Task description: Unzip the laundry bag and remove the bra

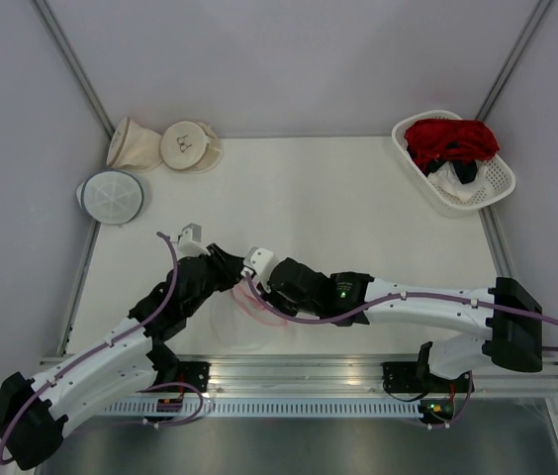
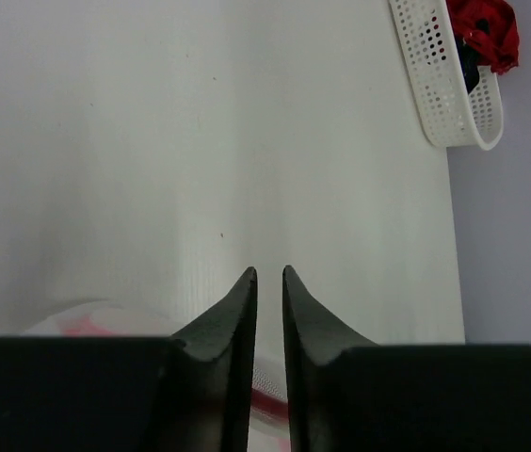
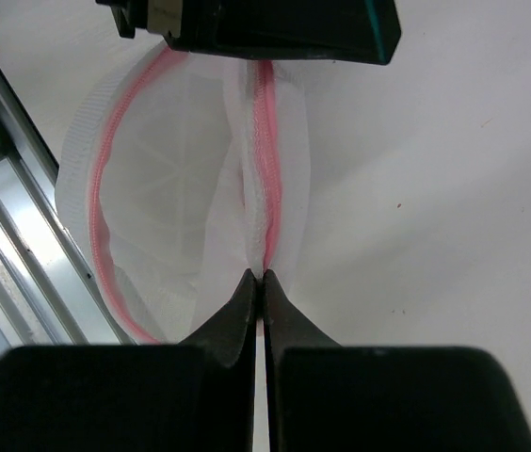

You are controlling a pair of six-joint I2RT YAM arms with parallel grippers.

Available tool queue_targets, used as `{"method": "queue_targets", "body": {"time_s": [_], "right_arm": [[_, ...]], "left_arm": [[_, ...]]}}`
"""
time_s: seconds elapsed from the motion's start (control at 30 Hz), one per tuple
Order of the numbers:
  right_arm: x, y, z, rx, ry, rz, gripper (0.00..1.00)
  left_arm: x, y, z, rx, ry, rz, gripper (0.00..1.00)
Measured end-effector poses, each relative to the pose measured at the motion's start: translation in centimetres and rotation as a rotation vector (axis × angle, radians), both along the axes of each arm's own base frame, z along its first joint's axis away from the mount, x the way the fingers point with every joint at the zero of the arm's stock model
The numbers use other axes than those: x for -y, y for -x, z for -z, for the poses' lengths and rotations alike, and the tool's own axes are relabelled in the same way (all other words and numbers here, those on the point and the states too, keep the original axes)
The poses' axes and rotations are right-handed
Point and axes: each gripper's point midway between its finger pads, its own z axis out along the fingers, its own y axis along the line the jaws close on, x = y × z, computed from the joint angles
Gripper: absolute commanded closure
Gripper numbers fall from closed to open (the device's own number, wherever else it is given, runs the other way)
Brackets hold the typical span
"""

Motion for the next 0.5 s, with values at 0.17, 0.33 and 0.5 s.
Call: {"method": "queue_targets", "body": {"time_s": [0.17,0.33,0.5], "right_arm": [[0.0,0.2,-0.1,0.021,0.007,0.006,1.00],[0.4,-0.3,-0.4,0.043,0.012,0.031,1.00],[1.6,-1.5,-1.9,0.112,0.008,0.098,0.99]], "left_arm": [[0.2,0.3,0.2,-0.017,-0.009,0.018,0.98],[0.2,0.4,0.1,-0.025,-0.014,0.023,0.98],[0.1,0.4,0.3,-0.031,-0.021,0.018,0.86]]}}
